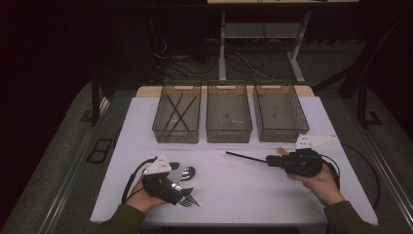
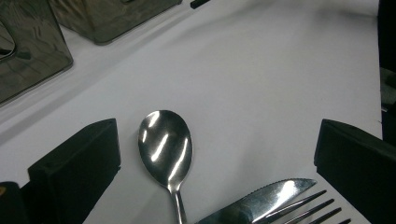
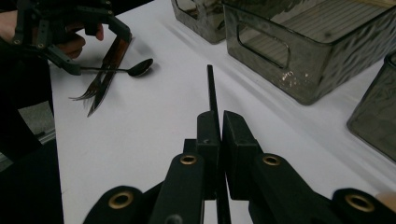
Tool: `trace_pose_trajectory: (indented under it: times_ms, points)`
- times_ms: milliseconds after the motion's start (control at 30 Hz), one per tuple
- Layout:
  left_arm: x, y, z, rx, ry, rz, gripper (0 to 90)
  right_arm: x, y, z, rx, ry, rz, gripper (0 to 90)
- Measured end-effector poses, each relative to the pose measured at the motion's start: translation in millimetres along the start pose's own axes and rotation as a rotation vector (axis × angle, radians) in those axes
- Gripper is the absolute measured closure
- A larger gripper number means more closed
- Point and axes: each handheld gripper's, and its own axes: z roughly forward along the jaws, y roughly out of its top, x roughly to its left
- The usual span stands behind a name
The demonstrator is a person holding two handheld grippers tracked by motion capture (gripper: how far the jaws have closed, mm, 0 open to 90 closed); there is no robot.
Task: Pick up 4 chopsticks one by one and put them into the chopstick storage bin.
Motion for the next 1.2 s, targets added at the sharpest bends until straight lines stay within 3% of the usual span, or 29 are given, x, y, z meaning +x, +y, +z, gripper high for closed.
trace_pose_trajectory:
  times_ms: [567,1200]
  points:
    - [3.1,-1.1,-1.7,-0.013,0.012,-0.014,0.0,1.0,29.7,16.0,-0.050,-0.004,-0.020,86.0]
    - [5.3,-1.4,-3.6,-0.012,0.033,-0.001,0.0,-1.7,67.4,36.3,-0.112,-0.021,-0.020,86.0]
